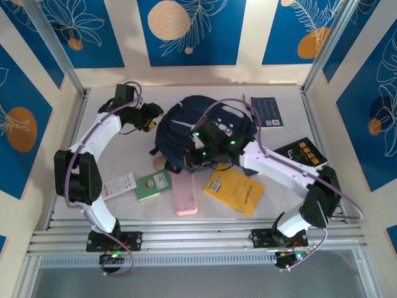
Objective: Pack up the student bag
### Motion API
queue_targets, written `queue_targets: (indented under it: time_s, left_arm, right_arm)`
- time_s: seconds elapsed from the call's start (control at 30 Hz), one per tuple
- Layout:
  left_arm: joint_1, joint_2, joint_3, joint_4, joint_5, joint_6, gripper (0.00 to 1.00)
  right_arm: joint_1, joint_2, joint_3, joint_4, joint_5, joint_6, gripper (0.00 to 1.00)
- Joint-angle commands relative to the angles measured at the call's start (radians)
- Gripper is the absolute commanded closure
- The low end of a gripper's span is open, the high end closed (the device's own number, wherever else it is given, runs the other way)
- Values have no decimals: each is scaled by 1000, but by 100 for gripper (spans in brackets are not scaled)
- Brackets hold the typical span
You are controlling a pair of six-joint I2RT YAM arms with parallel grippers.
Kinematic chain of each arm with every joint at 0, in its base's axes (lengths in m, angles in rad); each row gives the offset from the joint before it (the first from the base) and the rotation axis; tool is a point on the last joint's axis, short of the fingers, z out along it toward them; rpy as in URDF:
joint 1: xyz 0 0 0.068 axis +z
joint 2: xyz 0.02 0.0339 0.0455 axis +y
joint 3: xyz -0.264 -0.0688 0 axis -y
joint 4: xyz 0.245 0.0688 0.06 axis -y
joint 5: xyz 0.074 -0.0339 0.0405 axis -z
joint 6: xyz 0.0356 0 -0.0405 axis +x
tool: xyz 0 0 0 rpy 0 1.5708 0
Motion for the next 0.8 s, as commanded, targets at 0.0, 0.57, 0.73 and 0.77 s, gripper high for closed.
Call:
queue_targets:
  time_s: [0.0,0.57,0.73,0.77]
  left_arm:
    - [39,-145,-46,-127,-98,51,40]
    - [-62,-295,-421,-20,58,-151,37]
    - [-120,-228,-391,-30,45,-177,37]
    - [-132,-218,-393,-23,45,-183,37]
  right_arm:
    - [20,102,42,55,19,44,100]
    - [44,218,-52,232,29,28,100]
    - [59,242,-47,233,49,8,100]
    - [61,247,-46,236,48,6,100]
